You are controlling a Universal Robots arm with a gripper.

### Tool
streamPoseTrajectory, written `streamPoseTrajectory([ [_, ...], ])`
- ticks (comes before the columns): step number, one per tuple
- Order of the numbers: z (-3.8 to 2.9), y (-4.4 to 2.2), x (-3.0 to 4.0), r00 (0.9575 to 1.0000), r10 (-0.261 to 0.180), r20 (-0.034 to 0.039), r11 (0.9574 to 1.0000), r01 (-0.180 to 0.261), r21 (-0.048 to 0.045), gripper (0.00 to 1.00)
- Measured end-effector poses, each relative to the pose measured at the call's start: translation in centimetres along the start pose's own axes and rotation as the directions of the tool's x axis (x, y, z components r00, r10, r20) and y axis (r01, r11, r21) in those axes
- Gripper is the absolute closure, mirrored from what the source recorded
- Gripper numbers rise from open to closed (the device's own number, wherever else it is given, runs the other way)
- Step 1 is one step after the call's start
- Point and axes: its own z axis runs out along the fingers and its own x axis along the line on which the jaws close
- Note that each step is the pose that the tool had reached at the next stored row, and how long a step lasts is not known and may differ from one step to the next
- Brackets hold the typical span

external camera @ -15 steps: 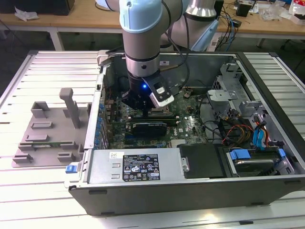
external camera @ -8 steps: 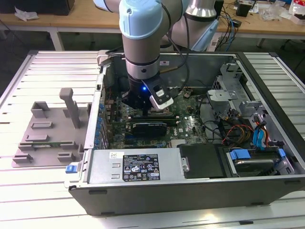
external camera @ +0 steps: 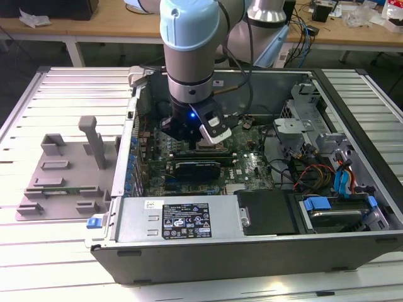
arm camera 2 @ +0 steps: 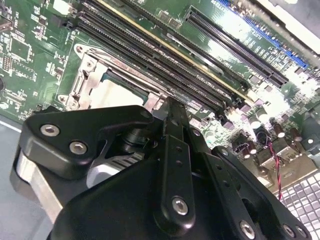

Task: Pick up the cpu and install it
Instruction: 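Install the second cpu locking lever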

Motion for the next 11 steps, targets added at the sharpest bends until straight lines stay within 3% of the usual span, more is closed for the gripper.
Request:
streamPoseTrajectory([
  [2,-0.1,-0.28,-0.14,1.0,0.001,-0.0036,1.0,-0.001,-0.0002,0.89],
  [7,-0.2,-1.04,-0.14,1.0,0.001,-0.0041,1.0,-0.001,-0.0005,0.89],
  [11,0.24,-1.31,-0.05,1.0,0.002,-0.0038,0.9998,-0.002,-0.0193,0.89],
])
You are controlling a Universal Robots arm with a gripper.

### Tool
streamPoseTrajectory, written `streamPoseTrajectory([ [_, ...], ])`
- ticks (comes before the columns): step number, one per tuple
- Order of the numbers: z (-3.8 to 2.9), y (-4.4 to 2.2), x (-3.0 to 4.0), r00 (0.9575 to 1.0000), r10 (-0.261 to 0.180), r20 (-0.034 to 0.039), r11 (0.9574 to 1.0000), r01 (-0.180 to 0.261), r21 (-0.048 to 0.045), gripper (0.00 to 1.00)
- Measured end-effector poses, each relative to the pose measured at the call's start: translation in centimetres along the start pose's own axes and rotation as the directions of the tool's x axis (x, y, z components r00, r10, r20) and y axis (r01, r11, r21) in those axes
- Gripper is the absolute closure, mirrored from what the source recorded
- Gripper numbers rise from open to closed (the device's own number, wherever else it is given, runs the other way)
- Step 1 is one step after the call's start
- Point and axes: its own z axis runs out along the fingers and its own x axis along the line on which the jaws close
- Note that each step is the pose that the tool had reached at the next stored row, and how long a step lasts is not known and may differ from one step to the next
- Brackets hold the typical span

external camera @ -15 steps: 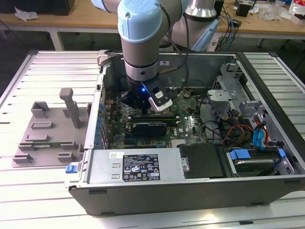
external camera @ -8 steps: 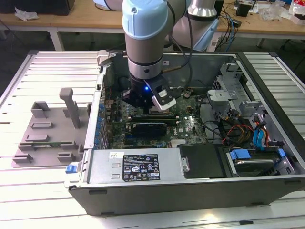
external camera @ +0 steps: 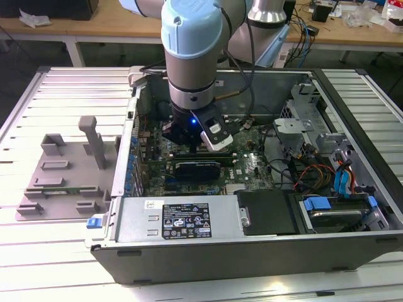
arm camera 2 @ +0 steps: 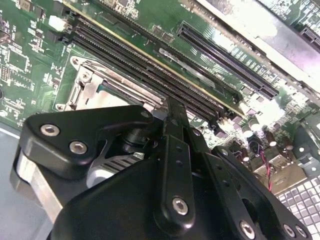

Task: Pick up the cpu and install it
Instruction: 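Install the second cpu locking lever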

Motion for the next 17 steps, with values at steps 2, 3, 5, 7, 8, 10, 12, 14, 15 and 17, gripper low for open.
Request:
streamPoseTrajectory([
  [2,0.07,-0.01,0.04,1.0,0.001,0.0011,0.9998,-0.001,-0.0211,0.89],
  [3,0.13,-0.02,0.08,1.0,0.002,0.0019,0.9994,-0.001,-0.0346,0.89],
  [5,0.38,-0.09,0.16,1.0,0.002,0.0023,0.999,-0.002,-0.0452,0.89],
  [7,0.57,-0.14,0.25,1.0,0.002,0.0022,0.9989,-0.002,-0.0472,0.89],
  [8,0.64,-0.16,0.3,1.0,0.002,0.0023,0.9988,-0.002,-0.0487,0.89],
  [10,0.82,-0.2,0.45,1.0,0.002,0.0025,0.9986,-0.002,-0.0526,0.89],
  [12,1.18,-0.25,0.69,1.0,0.003,0.0029,0.9981,-0.003,-0.062,0.89],
  [14,1.48,-0.29,0.9,1.0,0.003,0.0032,0.9973,-0.003,-0.0731,0.89],
  [15,1.58,-0.3,0.96,1.0,0.003,0.0034,0.9971,-0.003,-0.0758,0.89],
  [17,1.74,-0.34,1.1,1.0,0.004,0.0035,0.9969,-0.003,-0.0781,0.89],
])
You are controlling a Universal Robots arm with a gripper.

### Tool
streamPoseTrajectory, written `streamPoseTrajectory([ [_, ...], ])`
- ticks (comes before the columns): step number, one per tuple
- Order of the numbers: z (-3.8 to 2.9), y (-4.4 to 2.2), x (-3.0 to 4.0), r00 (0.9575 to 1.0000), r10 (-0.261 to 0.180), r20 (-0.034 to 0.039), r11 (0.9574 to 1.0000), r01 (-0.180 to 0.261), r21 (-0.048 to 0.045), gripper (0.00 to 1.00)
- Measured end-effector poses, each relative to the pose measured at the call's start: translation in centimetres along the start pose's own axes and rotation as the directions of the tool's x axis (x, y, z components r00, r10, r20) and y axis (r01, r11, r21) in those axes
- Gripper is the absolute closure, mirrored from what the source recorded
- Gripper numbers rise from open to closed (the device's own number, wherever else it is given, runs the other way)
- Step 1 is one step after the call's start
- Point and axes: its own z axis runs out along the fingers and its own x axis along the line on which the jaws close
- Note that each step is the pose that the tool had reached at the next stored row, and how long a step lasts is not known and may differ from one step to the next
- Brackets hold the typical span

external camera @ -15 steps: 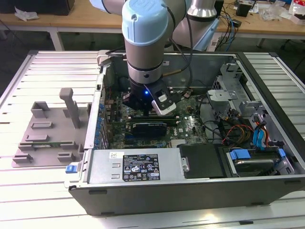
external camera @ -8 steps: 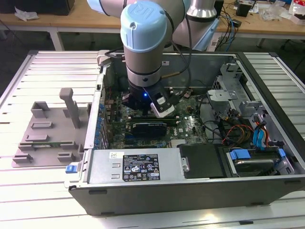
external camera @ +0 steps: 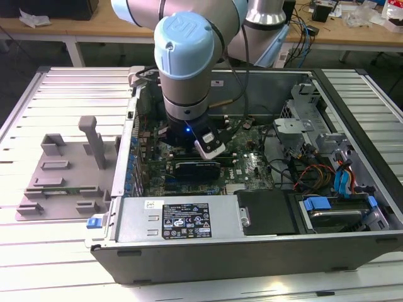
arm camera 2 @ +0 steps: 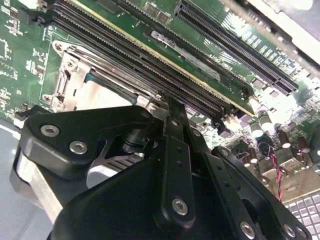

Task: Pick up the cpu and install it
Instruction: 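Install the second cpu locking lever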

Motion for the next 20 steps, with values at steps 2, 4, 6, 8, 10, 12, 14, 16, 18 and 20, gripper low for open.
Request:
streamPoseTrajectory([
  [2,0.05,-0.01,0.1,1.0,0.0,-0.0002,1.0,0.0,-0.0007,0.89],
  [4,-0.05,0.05,0.1,1.0,0.0,0.0,1.0,0.0,-0.0004,0.89],
  [6,-0.65,0.21,0.06,1.0,0.0,0.0003,1.0,0.0,-0.0008,0.89],
  [8,-2.08,0.56,-0.05,1.0,0.0,0.0001,1.0,0.0,0.0005,0.89],
  [10,-2.4,0.72,-0.12,1.0,-0.001,-0.0006,0.9999,0.001,0.0123,0.89],
  [12,-2.36,0.83,-0.55,1.0,0.0,-0.0031,0.9989,0.0,0.0464,0.89],
  [14,-2.26,1.0,-1.62,1.0,0.003,-0.004,0.9977,-0.002,0.0681,0.89],
  [16,-2.06,1.68,-2.05,1.0,0.003,-0.0039,0.9974,-0.003,0.0717,0.89],
  [18,-1.84,2.51,-2.27,1.0,0.003,-0.004,0.9972,-0.003,0.0743,0.89],
  [20,-1.54,3.58,-2.6,1.0,0.003,-0.0041,0.9969,-0.003,0.0783,0.89],
])
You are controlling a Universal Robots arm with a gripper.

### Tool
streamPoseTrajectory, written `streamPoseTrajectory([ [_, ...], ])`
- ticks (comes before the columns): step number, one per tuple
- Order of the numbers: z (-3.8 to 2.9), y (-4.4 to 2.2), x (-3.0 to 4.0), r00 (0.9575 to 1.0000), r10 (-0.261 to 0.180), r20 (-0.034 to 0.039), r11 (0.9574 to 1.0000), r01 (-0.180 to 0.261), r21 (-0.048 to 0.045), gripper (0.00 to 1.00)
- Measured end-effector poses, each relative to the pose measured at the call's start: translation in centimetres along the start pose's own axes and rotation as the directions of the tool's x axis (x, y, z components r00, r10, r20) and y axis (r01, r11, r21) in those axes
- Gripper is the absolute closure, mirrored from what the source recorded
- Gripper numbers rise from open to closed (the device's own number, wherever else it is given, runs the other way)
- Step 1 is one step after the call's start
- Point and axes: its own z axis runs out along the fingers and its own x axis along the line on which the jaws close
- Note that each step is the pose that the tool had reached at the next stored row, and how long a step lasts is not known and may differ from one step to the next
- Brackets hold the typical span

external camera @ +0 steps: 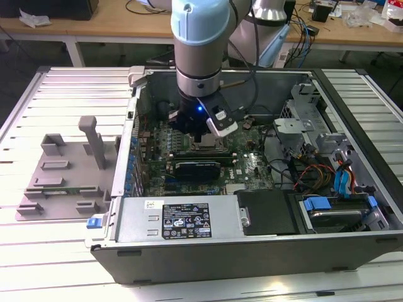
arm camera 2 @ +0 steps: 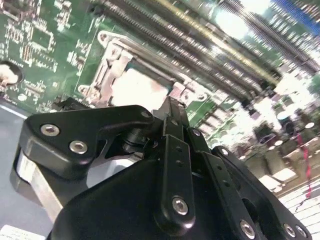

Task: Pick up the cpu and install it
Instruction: 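Install the second cpu locking lever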

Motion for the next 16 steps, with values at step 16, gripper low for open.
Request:
streamPoseTrajectory([
  [16,-0.68,0.48,-2.51,1.0,0.004,0.0003,0.9999,-0.004,0.0134,0.89],
])
